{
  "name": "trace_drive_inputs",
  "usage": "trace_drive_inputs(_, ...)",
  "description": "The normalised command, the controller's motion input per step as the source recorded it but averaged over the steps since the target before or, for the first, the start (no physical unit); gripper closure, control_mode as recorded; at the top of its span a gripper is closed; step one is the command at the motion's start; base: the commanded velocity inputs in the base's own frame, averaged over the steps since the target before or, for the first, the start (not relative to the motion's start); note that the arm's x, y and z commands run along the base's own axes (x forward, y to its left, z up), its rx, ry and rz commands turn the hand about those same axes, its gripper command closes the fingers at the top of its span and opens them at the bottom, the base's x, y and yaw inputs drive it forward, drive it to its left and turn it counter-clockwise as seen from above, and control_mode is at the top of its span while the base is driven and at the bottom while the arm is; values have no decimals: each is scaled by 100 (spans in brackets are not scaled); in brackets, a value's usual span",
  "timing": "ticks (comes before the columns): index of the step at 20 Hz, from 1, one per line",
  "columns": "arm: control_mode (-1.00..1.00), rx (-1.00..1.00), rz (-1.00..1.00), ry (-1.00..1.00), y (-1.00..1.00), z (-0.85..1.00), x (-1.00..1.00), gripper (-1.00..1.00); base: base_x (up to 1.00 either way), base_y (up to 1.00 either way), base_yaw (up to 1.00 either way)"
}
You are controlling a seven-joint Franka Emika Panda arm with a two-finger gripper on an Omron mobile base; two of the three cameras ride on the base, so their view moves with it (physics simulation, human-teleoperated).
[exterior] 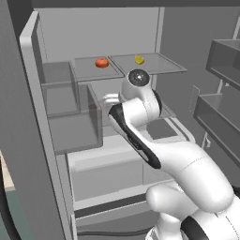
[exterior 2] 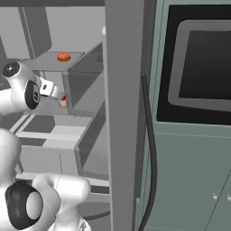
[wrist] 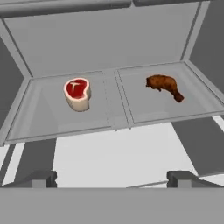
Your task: Gather the lemon wedge and squash from the fridge and place them on a tray on the dining counter. Then gather the chicken drumstick and steak from the fridge and place them on the other tray.
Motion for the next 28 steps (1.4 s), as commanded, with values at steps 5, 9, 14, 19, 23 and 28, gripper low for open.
trace_drive_inputs(5, -100, 1, 8, 12, 34, -33, 1, -100, 0, 0, 0)
trace_drive_inputs(9, -100, 0, 6, 4, 16, -41, 16, -100, 0, 0, 0)
trace_drive_inputs(14, -100, 0, 3, 3, 0, -25, 19, -100, 0, 0, 0)
trace_drive_inputs(19, -100, 0, 0, 6, -1, -13, 28, -100, 0, 0, 0)
trace_drive_inputs(23, -100, 0, 0, 0, 0, -25, 34, -100, 0, 0, 0)
trace_drive_inputs(28, -100, 0, 1, 1, 0, -24, 50, -100, 0, 0, 0)
